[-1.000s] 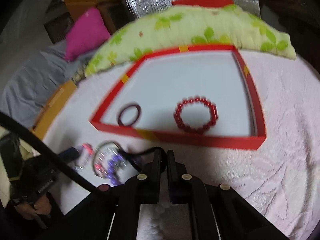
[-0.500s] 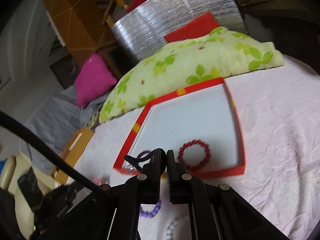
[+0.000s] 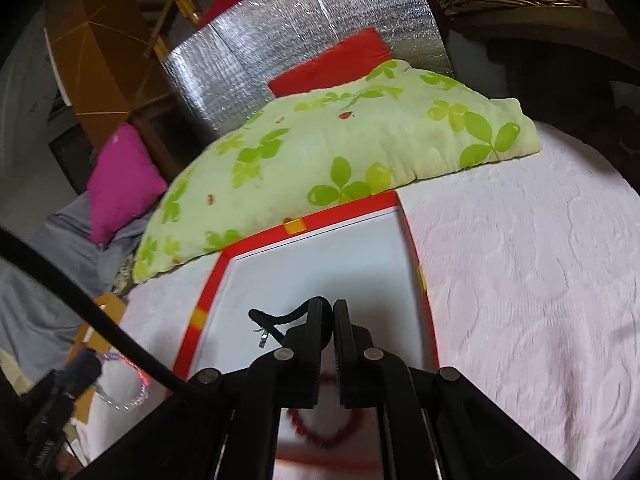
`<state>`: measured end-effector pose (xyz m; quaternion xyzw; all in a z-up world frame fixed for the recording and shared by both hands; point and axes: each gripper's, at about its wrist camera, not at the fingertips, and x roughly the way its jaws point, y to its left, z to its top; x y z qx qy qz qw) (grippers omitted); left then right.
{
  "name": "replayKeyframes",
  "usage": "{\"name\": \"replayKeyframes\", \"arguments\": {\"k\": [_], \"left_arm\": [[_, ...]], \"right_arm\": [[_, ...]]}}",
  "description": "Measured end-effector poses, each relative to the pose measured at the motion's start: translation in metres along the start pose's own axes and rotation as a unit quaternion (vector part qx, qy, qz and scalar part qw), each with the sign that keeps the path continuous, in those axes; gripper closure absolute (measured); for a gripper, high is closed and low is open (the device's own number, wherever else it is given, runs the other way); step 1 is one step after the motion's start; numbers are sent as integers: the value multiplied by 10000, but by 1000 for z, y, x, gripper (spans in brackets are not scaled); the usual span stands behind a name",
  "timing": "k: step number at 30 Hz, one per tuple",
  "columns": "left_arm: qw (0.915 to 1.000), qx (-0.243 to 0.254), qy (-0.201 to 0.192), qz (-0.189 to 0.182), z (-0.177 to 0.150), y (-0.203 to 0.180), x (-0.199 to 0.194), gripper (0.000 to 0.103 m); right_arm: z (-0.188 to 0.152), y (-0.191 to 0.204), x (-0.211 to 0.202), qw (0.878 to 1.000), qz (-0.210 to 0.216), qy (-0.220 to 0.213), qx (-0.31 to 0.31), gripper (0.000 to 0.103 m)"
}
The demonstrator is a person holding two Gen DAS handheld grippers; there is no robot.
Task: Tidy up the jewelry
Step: 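Carry the black hair tie with the right tool while the left tool carries the pink-white bracelet to the box, then open the right tool over the box while the left tool releases the pink-white bracelet inside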
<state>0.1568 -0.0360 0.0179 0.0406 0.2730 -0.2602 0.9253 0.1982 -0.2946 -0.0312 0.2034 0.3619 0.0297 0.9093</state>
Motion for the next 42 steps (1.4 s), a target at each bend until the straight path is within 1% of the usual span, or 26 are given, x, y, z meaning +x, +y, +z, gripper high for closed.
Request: {"name": "replayKeyframes", "arguments": {"k": [2,3,4,8,11,13,15,17,18,19,20,21,22,24,29,31,34,36,38,42], "left_arm": [[9998,-38,125,-179,10,1,19,96],[9995,-105,226,-205,13,3,32,96],[9993,-166,300,-171,15,5,42,96],[9963,-426,706,-260,10,15,82,96],[9938,-459,980,-239,8,17,108,96],[9927,-476,1072,-272,6,18,116,96],[9915,-563,1150,-214,5,20,124,95],[9898,-697,1198,-322,5,23,125,95],[9897,-754,1154,-395,7,24,121,89],[9901,-779,1084,-441,9,24,116,82],[9909,-779,1006,-439,10,23,110,63],[9927,-762,872,-351,13,23,101,48],[9943,-748,724,-229,14,24,91,46],[9951,-756,626,-125,15,28,74,46],[9922,-899,736,444,1,40,39,45],[9915,-906,754,550,-6,42,27,43],[9893,-1007,733,763,-24,47,0,36],[9871,-1092,785,871,-34,48,-11,35],[9854,-1199,811,892,-44,50,-22,35],[9814,-1380,960,923,-69,54,-36,34]], "right_arm": [[5,0,10,9999,-122,71,-49,97],[8,-1,17,9997,-172,151,-59,97],[9,-1,22,9996,-195,213,-54,97],[10,-1,42,9983,-327,467,-127,97],[9,-2,53,9973,-397,585,-173,96],[9,-6,58,9970,-394,658,-96,96],[9,-9,60,9971,-319,692,9,95],[10,-12,57,9975,-274,633,132,94],[12,-15,53,9979,-209,557,248,92],[13,-19,48,9980,-98,487,397,80],[15,-22,45,9978,-27,435,498,65],[15,-26,36,9977,45,299,612,58],[15,-27,30,9979,70,185,622,54],[14,-25,18,9987,65,80,505,54],[3,-18,-10,9986,302,117,425,54],[-3,-14,-22,9989,333,87,309,54],[-15,-6,-41,9990,437,74,105,54],[-27,-7,-54,9984,528,78,174,54],[-38,-10,-64,9978,597,123,280,54],[-64,-20,-86,9974,548,229,404,54]]}}
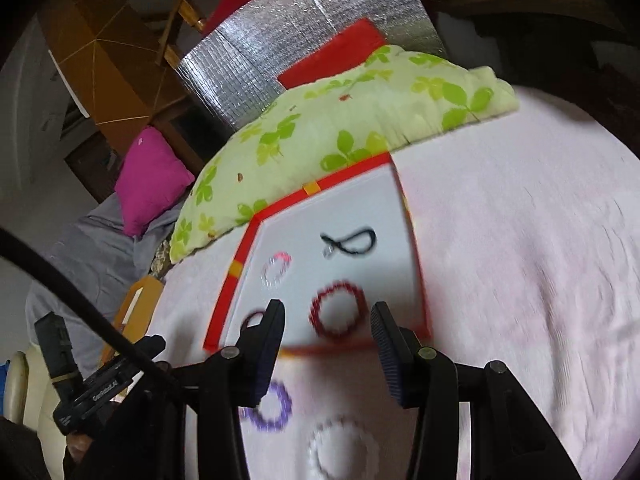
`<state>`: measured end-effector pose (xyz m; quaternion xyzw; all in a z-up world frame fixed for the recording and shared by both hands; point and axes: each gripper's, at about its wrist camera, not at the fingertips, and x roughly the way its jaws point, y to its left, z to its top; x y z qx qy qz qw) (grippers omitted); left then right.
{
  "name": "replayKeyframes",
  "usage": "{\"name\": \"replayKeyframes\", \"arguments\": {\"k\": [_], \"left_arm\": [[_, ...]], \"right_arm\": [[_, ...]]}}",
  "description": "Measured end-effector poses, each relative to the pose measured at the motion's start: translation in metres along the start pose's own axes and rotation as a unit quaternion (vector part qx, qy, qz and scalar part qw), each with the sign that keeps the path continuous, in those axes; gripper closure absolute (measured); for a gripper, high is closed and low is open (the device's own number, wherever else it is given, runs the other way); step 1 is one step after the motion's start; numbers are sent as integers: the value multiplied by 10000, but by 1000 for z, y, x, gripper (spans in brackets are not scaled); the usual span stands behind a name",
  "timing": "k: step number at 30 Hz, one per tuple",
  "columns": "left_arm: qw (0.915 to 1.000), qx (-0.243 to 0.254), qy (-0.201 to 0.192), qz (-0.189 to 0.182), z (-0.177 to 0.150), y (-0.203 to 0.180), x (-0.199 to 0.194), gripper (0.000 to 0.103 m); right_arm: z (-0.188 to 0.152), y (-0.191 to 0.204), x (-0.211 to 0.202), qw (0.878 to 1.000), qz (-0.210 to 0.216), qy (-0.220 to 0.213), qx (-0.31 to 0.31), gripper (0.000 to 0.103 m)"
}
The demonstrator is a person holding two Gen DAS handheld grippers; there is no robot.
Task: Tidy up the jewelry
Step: 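Grasp the white bead bracelet with the right tool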
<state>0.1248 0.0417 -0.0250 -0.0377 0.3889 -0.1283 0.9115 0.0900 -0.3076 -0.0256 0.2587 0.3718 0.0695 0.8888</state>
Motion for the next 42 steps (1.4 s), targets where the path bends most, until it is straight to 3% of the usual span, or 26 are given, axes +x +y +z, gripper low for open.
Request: {"name": "replayKeyframes", "arguments": {"k": [5,10,16,19,24,30,33,37,42], "left_arm": [[9997,-182,180,40,-31,11,-11,34],[9990,232,379,76,-64,-1,-16,34],[9971,659,376,-101,-77,-15,-13,34],[9970,602,474,-123,-77,-15,-5,34],[9974,575,439,-63,-75,-16,-1,34],[9970,637,430,-21,-75,-16,0,34],[9964,723,428,-65,-76,-19,-1,34],[9955,782,407,-357,-74,-24,-2,34],[9918,903,355,-833,-66,-38,1,36]], "right_arm": [[-27,-21,-24,9995,-120,98,280,54],[-54,-23,-27,9985,-89,483,261,54],[-68,-19,-14,9973,-208,690,157,54],[-71,-11,-1,9966,-159,803,67,54],[-68,23,22,9947,-101,825,-600,54],[-71,62,65,9840,-234,1076,-1402,54],[-76,64,86,9778,-613,1235,-1576,66],[-78,64,88,9740,-896,1086,-1776,92],[-64,41,75,9818,-1044,853,-1340,92]]}}
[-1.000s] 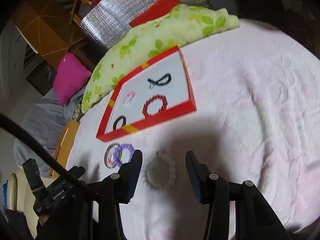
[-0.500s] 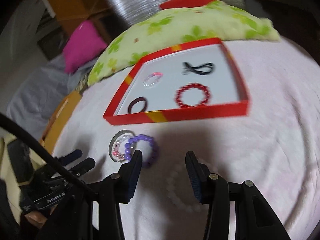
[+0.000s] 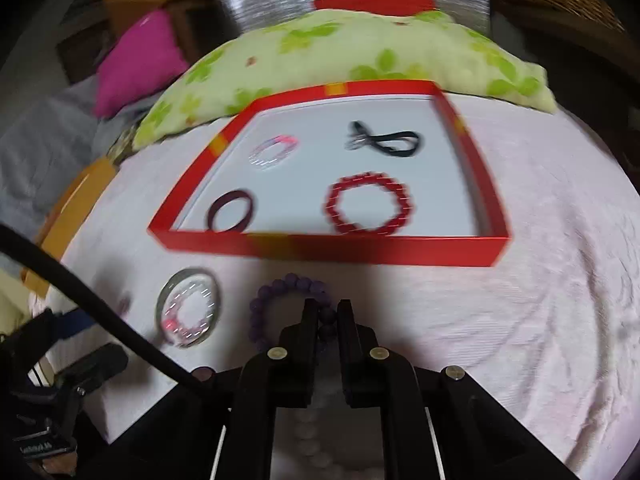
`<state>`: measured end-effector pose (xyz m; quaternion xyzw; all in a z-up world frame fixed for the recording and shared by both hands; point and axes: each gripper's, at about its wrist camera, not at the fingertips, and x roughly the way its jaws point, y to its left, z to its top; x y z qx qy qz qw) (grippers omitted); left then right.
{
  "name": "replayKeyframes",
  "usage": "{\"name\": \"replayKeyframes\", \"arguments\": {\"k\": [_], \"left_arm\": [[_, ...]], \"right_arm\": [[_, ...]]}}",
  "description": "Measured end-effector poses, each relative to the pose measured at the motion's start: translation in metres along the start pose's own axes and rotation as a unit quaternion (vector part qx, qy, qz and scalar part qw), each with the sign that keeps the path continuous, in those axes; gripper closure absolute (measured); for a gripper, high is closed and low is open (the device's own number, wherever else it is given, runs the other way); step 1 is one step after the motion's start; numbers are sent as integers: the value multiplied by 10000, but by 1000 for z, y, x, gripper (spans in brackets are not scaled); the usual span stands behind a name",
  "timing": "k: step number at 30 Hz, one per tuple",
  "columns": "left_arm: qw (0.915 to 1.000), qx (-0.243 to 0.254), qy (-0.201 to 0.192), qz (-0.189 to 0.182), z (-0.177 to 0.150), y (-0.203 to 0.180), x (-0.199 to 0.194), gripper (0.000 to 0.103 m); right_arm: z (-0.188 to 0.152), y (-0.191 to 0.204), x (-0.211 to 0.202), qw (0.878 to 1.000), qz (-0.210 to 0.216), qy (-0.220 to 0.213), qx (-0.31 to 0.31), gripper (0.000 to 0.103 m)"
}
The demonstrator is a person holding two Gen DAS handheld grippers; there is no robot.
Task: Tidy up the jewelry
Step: 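Grasp the white bead bracelet with the right tool, then move the left tool to the silver bangle while the right tool holds the white bracelet, then grasp the silver bangle with the left tool while the right tool grasps the purple bead bracelet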
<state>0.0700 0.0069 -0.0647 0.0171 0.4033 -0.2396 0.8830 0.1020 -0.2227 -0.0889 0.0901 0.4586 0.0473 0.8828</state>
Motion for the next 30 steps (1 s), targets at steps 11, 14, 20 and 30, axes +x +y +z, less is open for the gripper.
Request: {"name": "replayKeyframes", "arguments": {"k": [11,14,20,30], "left_arm": [[9987,192,455,96,13,-23,44,30],[9981,20,589,203,15,-19,60,30],[9982,238,401,374,10,-20,64,30],[9976,517,-228,398,9,-22,29,41]], "right_arm": [[0,-29,-2,9975,135,268,639,92],[0,-29,-1,9971,179,284,679,92],[-1,-32,1,9963,273,275,763,92],[-4,-30,-1,9968,233,161,754,92]]}}
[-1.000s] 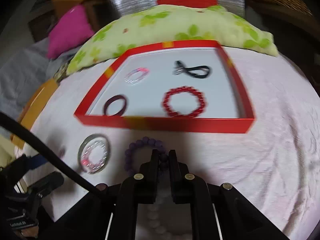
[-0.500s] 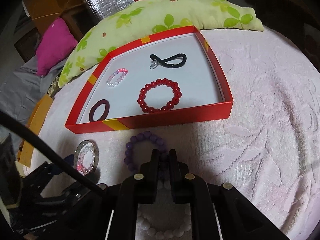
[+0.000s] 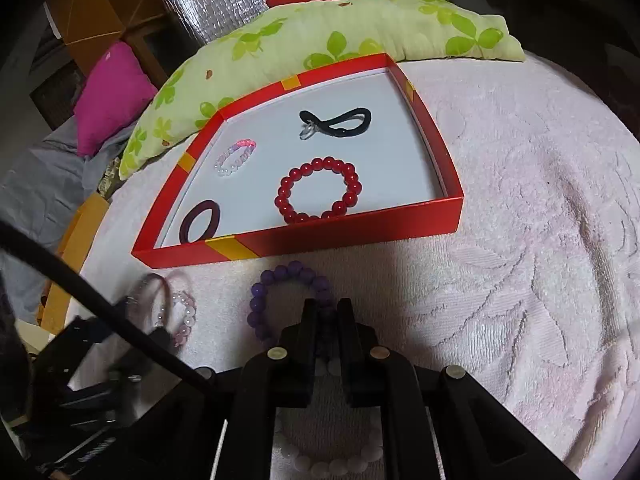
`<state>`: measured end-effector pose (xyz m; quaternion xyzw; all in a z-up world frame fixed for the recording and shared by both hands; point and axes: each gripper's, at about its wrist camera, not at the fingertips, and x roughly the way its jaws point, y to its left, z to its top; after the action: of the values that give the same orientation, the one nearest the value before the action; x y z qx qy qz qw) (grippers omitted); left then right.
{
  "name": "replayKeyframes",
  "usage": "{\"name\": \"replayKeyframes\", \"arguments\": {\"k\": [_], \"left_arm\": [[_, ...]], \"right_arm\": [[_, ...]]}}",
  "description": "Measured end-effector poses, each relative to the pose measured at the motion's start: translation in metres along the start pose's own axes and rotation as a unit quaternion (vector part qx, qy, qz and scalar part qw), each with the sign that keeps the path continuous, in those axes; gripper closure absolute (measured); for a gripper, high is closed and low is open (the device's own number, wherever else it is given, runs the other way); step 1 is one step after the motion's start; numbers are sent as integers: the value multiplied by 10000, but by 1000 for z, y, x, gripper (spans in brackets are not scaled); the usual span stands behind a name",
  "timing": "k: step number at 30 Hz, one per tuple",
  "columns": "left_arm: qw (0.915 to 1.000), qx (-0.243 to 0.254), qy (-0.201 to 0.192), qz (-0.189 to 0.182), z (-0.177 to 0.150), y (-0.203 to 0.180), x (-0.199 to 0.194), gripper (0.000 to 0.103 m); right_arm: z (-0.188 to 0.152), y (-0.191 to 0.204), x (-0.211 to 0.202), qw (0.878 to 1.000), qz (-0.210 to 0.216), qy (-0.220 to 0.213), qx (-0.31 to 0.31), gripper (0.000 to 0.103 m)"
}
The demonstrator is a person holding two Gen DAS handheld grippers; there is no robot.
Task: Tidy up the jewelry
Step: 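Grasp the silver bangle with the left tool while the right tool grasps the purple bead bracelet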
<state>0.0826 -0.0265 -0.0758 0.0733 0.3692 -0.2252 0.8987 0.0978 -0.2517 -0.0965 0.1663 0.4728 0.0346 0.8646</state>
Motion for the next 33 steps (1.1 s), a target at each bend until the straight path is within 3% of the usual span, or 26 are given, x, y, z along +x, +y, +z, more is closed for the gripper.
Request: {"name": "replayKeyframes", "arguments": {"k": [5,13,23,33], "left_arm": [[9991,-53,-344,245,3,8,-19,41],[9955,-250,-335,856,8,24,-14,40],[9935,-409,-380,990,8,32,-19,40],[9930,-307,-468,1039,11,28,-25,40]], "right_arm": [[1,-2,-7,9997,177,-125,85,92],[4,-5,-34,9957,685,-595,201,92],[7,-10,-51,9878,1192,-911,412,92],[4,7,-61,9825,1457,-1161,77,92]]}}
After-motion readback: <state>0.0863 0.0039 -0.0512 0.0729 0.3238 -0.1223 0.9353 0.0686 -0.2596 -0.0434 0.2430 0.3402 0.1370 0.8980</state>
